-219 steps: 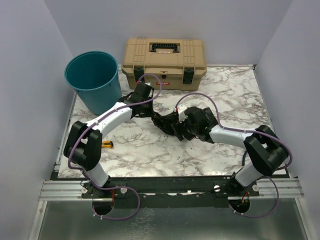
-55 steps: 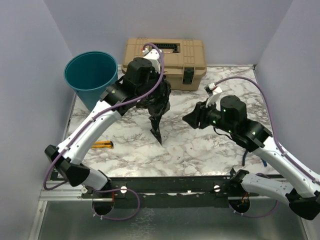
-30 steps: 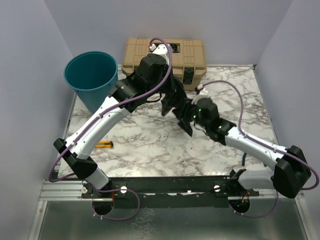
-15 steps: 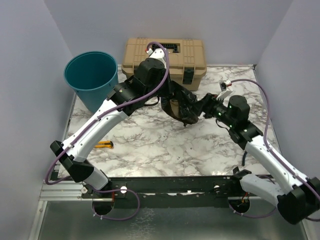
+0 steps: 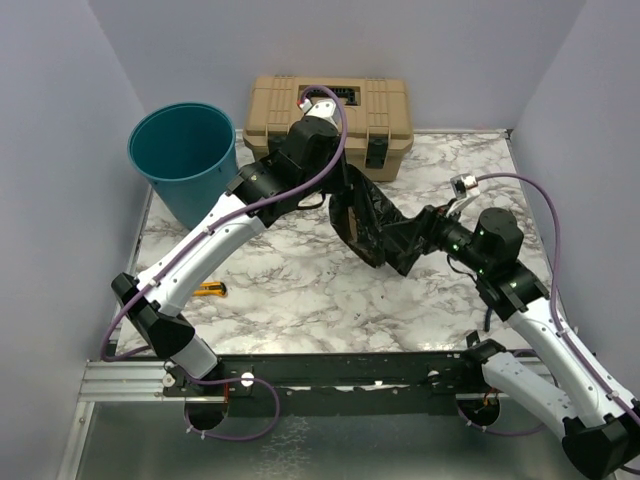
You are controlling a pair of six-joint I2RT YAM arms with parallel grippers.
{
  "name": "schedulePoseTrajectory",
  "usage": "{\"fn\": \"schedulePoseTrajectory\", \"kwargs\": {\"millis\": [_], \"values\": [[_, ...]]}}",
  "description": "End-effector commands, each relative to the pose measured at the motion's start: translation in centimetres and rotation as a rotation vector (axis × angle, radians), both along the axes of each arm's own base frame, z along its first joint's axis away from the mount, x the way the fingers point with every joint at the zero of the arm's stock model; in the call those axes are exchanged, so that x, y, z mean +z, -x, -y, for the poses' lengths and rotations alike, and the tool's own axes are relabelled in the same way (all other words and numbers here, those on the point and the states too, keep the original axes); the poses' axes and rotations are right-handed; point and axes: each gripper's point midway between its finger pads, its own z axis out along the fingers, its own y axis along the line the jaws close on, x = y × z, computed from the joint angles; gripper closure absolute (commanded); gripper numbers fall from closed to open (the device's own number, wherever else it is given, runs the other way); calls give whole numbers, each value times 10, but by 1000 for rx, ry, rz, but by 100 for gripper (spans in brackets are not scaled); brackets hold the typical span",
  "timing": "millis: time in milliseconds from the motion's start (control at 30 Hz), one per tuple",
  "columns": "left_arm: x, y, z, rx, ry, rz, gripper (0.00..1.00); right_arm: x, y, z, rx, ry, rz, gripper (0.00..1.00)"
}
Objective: Put the trash bags into the trash bin
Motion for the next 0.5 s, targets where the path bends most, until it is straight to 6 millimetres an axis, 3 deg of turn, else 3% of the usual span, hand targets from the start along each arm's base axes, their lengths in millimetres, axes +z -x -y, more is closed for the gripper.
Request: {"fn": "schedulePoseTrajectory", "kwargs": {"millis": [0, 100, 167, 333, 467], "values": [[10, -8, 3, 21, 38, 12, 100, -19, 8, 14, -37, 82, -52, 16], [9, -9, 2, 29, 39, 8, 100, -24, 4, 48, -236, 126, -98, 12], [7, -10, 0, 37, 37, 6, 100, -17, 8, 53, -253, 134, -101, 11], [9, -12, -4, 45, 44, 6, 100, -6, 24, 19, -50, 74, -142, 15], [8, -13, -3, 48, 48, 2, 100, -8, 23, -6, 62, -24, -146, 20]]}}
